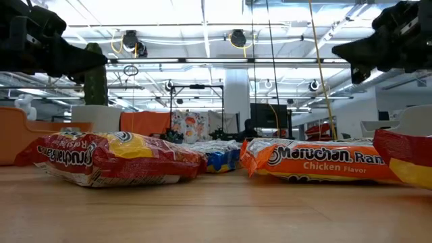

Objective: Sort Maruchan noodles
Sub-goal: Put the center orange noodle pack into the white bin

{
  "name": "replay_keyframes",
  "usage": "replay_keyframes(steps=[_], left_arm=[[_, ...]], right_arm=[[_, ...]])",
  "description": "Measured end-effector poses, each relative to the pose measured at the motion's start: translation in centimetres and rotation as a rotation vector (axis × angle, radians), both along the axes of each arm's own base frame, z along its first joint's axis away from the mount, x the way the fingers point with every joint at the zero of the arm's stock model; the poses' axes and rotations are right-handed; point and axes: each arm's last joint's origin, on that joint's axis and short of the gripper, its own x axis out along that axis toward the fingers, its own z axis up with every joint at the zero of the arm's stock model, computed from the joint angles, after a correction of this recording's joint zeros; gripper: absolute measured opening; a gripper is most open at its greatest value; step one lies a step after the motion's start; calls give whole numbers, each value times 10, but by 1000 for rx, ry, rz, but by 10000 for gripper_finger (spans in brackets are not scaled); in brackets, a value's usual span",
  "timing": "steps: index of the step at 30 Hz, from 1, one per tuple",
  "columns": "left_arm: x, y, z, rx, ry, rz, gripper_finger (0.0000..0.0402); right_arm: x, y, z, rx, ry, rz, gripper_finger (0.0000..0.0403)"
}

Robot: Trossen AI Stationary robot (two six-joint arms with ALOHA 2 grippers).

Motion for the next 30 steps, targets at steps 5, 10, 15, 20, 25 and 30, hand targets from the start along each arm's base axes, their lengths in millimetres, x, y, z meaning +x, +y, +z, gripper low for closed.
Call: replay_keyframes(steps=[5, 10, 15, 20, 25, 30], left_arm=[[0, 0, 0, 0, -1, 0, 51], [0, 0, 1, 0, -10, 1, 51], [0, 0, 1, 1, -12, 3, 51], [0, 0, 1, 1, -16, 3, 51], [0, 0, 1, 1, -17, 2, 51], [0, 0, 1, 1, -18, 2, 51]], right_arm=[[-1, 0, 12, 12, -113, 10, 0], [0, 2, 39, 5, -107, 48, 0], [4, 2, 86, -2, -55, 62, 0], [12, 2, 139, 2, 61, 62, 0], [23, 1, 184, -21, 138, 50, 0], [36, -3, 212, 23, 247, -51, 0]])
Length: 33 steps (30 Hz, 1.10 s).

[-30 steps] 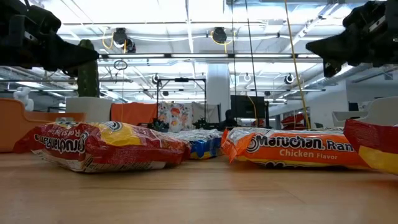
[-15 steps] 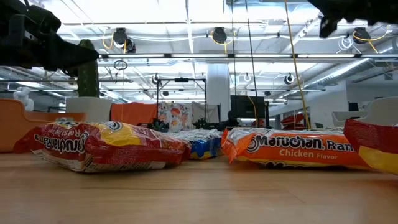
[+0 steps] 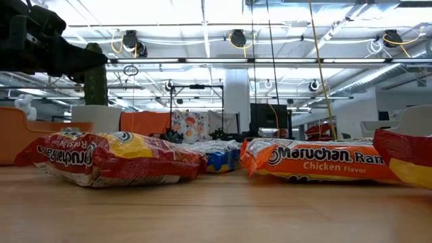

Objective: Sort Maruchan noodles
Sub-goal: Put the center orange noodle pack into the white bin

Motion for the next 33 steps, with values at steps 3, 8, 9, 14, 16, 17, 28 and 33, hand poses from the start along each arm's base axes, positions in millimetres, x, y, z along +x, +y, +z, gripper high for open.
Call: replay_keyframes(steps=[3, 8, 9, 14, 16, 17, 28, 33], left_arm=[[0, 0, 0, 0, 0, 0, 51], [0, 0, 0, 0, -1, -1, 51], [0, 0, 0, 0, -1, -1, 51], [0, 0, 1, 1, -12, -2, 51], [0, 0, 2, -1, -23, -2, 51], [0, 0, 3, -4, -26, -3, 51], [0, 0, 6, -185, -76, -18, 51], [0, -3, 8, -192, -88, -56, 51]], right_arm=[[12, -1, 5, 5, 57, -21, 0], [32, -1, 8, 68, 101, -24, 0], [35, -1, 9, 78, 102, -24, 0], [55, 3, -1, 123, 164, -57, 0], [62, 5, -6, 124, 190, -64, 0], [66, 7, -8, 120, 197, -66, 0], [106, 23, -39, 48, 336, -97, 0], [124, 24, -65, 12, 357, -109, 0]])
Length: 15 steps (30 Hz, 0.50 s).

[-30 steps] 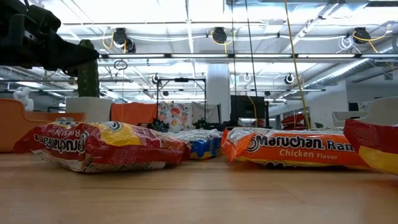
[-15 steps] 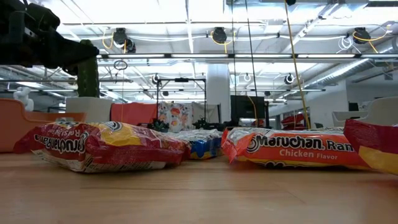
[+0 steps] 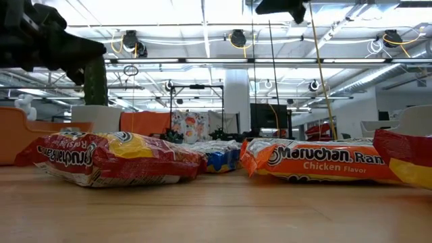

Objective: Sort Maruchan noodles
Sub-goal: Put the center orange noodle pack into the white bin

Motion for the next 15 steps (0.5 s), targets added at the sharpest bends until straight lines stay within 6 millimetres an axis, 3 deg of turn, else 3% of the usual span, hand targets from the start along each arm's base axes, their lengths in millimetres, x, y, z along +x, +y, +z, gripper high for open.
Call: replay_keyframes(steps=[4, 10, 15], left_arm=[[0, 0, 1, 0, -7, -1, 51], [0, 0, 3, 2, -34, 1, 51], [-4, 1, 29, 46, -63, 30, 51]], right_arm=[[8, 2, -25, -35, 7, 29, 0], [4, 2, -55, -36, 52, 27, 0], [-2, 0, -67, -20, 102, 9, 0]])
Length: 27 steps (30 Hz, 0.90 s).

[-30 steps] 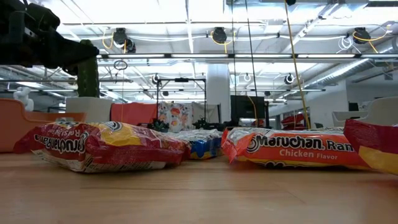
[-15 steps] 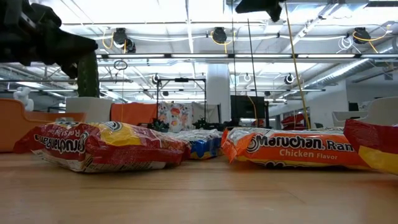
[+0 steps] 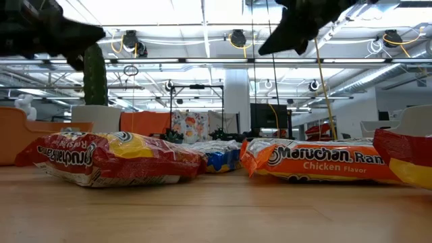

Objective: Sort Maruchan noodles
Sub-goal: Put the center orange noodle pack into the white bin

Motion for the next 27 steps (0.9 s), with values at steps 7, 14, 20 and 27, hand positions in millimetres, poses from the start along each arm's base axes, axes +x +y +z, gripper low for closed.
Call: replay_keyframes(steps=[7, 14, 20, 27], left_arm=[[11, 1, 48, -17, 114, 19, 51], [43, 0, 74, -70, 271, -19, 51], [73, -7, 64, -92, 433, -61, 51], [95, -15, 47, -81, 554, -96, 51]], right_arm=[[-6, -9, -19, -1, 65, -33, 0], [-9, -11, -29, 5, 92, -39, 0], [0, -13, -30, 29, 42, -48, 0], [11, -17, -46, 11, 90, -44, 0]])
